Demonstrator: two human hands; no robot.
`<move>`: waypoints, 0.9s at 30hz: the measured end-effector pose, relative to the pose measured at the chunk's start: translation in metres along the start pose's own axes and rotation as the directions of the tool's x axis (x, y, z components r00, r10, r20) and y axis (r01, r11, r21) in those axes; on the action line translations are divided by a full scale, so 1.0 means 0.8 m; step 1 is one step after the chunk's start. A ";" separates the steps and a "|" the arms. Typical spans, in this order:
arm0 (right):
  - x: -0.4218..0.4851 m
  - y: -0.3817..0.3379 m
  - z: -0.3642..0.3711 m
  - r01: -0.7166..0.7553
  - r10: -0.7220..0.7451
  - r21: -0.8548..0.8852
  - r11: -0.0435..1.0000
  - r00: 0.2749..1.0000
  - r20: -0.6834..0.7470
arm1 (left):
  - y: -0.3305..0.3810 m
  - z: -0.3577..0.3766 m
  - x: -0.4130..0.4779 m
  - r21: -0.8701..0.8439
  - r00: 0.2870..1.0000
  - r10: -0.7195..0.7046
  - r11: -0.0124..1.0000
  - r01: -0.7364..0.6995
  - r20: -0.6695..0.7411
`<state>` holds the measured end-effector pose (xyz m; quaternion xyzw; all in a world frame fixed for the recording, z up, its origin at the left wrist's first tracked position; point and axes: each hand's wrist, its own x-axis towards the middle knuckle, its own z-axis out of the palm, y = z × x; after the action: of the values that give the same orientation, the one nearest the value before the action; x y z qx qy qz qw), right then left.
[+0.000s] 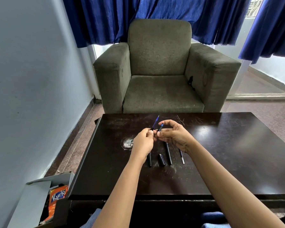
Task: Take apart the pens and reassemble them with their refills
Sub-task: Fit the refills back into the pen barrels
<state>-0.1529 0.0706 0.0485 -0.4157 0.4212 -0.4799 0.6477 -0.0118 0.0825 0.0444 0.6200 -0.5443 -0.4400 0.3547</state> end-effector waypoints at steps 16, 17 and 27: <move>0.006 0.008 -0.002 0.042 -0.051 -0.070 0.997 0.989 -0.137 | 0.001 0.000 0.001 0.021 0.999 -0.010 1.000 0.011 -0.034; 0.006 0.008 -0.003 0.039 -0.049 -0.066 0.997 0.988 -0.144 | 0.002 0.000 0.000 0.020 0.999 -0.013 1.000 0.014 -0.035; 0.010 -0.002 -0.005 0.014 0.034 0.198 0.980 0.971 -0.237 | 0.002 -0.001 -0.006 0.003 1.000 0.015 1.000 -0.014 -0.026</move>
<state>-0.1554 0.0618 0.0475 -0.2862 0.4484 -0.5628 0.6326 -0.0118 0.0867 0.0470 0.6222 -0.5447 -0.4286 0.3641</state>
